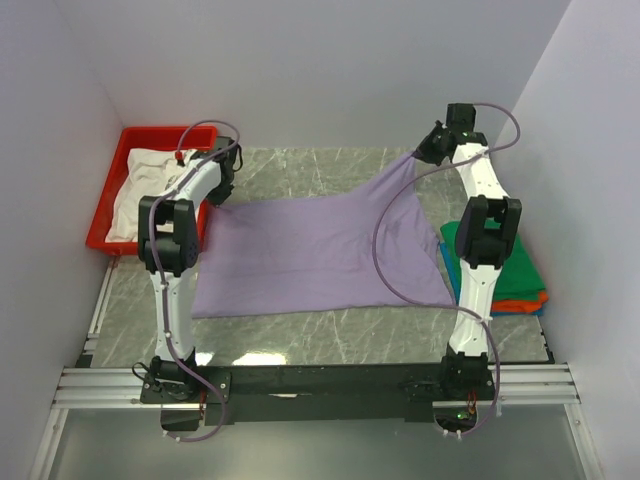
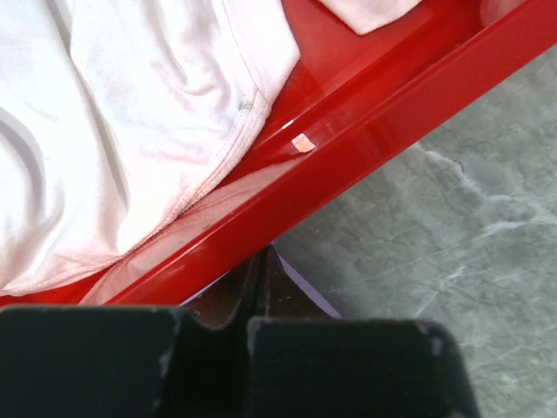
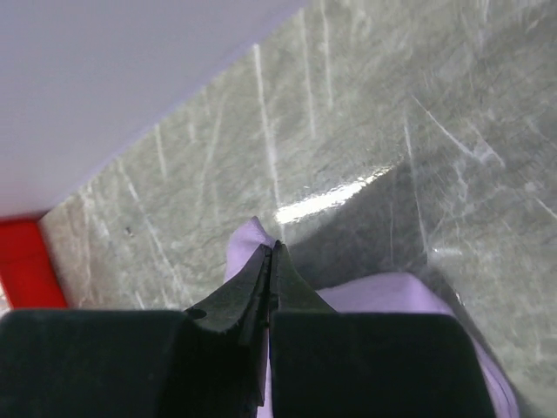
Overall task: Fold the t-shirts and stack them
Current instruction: Fold the tshirt
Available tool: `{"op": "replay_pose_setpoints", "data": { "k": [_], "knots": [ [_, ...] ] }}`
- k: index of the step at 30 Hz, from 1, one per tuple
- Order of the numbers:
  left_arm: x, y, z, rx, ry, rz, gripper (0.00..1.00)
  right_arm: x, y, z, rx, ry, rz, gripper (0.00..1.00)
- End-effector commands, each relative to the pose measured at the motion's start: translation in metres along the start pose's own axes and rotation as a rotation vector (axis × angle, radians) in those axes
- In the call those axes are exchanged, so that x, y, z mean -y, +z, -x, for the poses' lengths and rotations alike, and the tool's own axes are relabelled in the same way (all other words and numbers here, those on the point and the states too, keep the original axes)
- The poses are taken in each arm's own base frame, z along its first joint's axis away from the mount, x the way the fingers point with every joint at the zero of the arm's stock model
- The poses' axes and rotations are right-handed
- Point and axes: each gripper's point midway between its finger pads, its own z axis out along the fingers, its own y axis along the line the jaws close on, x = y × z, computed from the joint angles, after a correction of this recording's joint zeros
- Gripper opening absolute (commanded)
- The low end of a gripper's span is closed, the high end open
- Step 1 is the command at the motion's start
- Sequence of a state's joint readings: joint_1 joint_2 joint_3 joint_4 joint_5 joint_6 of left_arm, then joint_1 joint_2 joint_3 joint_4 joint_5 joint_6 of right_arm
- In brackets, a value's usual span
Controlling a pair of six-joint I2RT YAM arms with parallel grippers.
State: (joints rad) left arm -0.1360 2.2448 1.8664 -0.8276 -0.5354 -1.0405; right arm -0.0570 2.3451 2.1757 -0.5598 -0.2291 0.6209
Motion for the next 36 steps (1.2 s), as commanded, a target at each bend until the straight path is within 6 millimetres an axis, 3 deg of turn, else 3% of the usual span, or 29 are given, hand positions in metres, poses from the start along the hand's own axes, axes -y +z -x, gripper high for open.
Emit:
{"op": "replay_pose_setpoints", "data": {
  "k": [1, 9, 16, 22, 26, 29, 36],
  "knots": [
    [-0.001, -0.021, 0.025, 0.043, -0.038, -0.034, 0.01, -0.022, -0.043, 0.037, 0.121, -0.064, 0.047, 0.00],
    [-0.005, -0.023, 0.021, 0.033, -0.040, -0.050, 0.01, -0.014, -0.063, 0.015, 0.090, -0.071, 0.040, 0.00],
    [-0.008, -0.032, 0.020, 0.038, -0.054, -0.100, 0.01, 0.018, -0.086, -0.024, 0.067, -0.047, -0.031, 0.00],
    [-0.016, -0.042, 0.011, 0.021, -0.072, -0.147, 0.01, 0.029, -0.124, -0.038, 0.101, -0.015, -0.072, 0.00],
    [-0.022, -0.050, 0.006, 0.019, -0.102, -0.176, 0.01, 0.051, -0.147, -0.060, 0.117, 0.007, -0.127, 0.00],
    [-0.035, -0.051, -0.002, 0.014, -0.115, -0.169, 0.01, 0.062, -0.158, -0.073, 0.131, 0.017, -0.139, 0.00],
    [-0.044, -0.069, -0.003, 0.032, -0.141, -0.199, 0.01, 0.075, -0.176, -0.091, 0.141, 0.013, -0.154, 0.00]
  ]
}}
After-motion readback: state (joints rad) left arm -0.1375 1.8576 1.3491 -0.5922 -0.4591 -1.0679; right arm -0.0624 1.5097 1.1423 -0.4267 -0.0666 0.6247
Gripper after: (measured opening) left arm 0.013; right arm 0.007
